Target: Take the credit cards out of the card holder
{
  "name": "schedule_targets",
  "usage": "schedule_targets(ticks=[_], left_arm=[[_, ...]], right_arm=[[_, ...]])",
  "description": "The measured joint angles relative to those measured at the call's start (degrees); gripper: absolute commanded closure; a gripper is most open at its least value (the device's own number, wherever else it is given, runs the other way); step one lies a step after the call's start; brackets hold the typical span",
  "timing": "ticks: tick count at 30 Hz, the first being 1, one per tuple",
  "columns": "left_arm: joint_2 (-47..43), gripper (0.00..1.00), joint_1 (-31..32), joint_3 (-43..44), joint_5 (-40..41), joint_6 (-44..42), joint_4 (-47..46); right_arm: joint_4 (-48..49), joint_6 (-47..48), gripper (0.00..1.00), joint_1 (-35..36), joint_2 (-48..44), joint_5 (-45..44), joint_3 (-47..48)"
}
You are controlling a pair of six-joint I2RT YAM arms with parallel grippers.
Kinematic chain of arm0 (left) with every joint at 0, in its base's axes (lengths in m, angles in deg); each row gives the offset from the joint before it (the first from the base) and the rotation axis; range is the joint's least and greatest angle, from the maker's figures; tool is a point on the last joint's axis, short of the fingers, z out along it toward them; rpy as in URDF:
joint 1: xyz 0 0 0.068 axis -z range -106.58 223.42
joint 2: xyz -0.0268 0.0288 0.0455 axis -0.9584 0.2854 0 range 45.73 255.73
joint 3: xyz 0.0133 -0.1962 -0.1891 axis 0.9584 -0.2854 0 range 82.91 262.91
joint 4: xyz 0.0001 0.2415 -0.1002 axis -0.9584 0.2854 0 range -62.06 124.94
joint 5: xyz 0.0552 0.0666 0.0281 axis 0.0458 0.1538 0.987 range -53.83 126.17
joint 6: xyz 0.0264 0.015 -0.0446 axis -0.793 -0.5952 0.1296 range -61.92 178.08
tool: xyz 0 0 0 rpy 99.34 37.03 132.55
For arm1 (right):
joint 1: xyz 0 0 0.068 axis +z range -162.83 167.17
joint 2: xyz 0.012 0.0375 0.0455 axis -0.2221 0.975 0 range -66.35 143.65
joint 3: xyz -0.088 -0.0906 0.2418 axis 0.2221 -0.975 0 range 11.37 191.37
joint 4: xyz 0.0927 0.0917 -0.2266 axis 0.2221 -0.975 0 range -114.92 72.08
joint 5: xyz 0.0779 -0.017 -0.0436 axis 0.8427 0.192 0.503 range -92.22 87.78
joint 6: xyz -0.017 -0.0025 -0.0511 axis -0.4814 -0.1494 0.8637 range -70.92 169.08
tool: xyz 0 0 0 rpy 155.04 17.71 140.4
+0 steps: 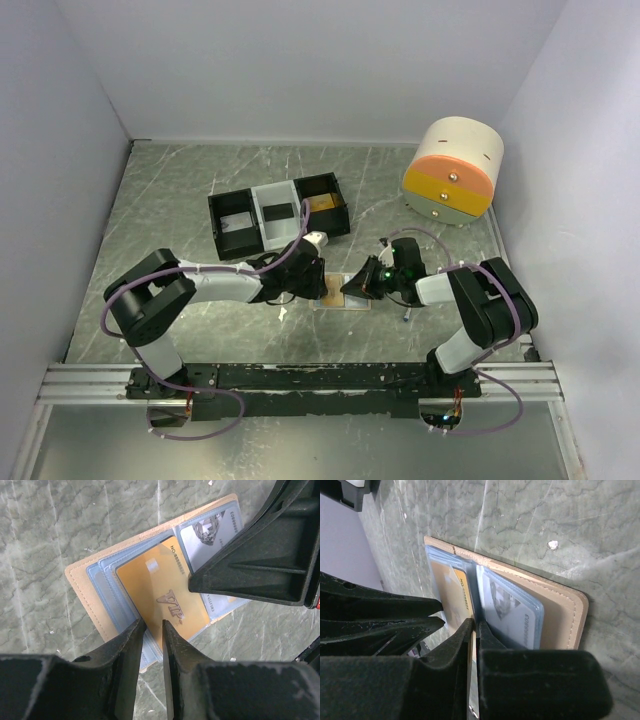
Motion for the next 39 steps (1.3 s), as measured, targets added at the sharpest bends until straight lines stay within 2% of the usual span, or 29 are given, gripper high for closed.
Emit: schedule_targets(ticks=[5,10,21,26,33,39], left_arm=[[0.02,0.67,0.0,0.09,0.2,-0.02,0.13],[0.24,0.74,0.0,0.11,0.13,-0.24,0.09],[0.39,0.8,-0.17,0.09,0.07,-0.83,0.37],[0.44,0.82,-0.22,0.11,0.07,-0.85,0.44],[0.72,0.83,-0.22,0.7,0.79,-0.76,1.07],[1.73,0.83,-0.15,0.85,1.2,-0.39,1.77]], right_arm=[[-0.24,-0.02,1.0,0.0,-0.09,0.04,0.02],[0.42,-0.13,0.91,0.0,-0.09,0.83,-0.07],[3.32,-0.61,0.89,-0.35,1.64,3.45,-0.13],[3.41,0.28,1.0,-0.59,2.75,4.46,0.35],[-2.78,3.96,1.0,-1.68,-0.42,2.99,1.33],[-7.17,8.22,1.0,-7.63,-0.5,5.64,2.05]])
